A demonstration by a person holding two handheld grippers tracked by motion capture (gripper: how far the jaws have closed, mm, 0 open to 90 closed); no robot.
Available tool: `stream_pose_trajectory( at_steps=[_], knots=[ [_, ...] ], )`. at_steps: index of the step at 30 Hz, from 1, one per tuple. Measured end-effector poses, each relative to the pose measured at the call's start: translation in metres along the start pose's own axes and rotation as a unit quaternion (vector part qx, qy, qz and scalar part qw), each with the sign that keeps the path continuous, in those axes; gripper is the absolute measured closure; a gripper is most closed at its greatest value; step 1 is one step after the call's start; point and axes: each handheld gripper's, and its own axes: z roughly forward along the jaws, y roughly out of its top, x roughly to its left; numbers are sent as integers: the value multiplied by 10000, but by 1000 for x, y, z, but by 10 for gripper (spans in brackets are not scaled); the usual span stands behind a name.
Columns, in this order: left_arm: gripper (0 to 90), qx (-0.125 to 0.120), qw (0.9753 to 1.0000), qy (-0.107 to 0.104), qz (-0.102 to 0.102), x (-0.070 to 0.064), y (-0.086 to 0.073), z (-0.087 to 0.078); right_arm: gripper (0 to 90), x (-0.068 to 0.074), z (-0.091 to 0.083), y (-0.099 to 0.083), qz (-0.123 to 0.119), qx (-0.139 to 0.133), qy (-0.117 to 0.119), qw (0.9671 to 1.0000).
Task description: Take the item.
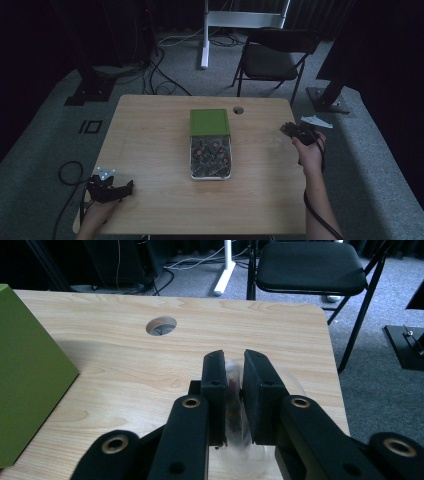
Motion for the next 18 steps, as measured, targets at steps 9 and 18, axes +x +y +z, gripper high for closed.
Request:
stream_pose_trajectory(
  at_steps=[9, 18],
  knots=[
    [17, 0, 10000, 0, 0, 0, 0, 0, 684, -4, 0, 4, -7, -27, 33, 10000],
    [17, 1, 10000, 0, 1, 0, 0, 0, 632, -2, -9, 3, -71, -48, 126, 9999]
  ],
)
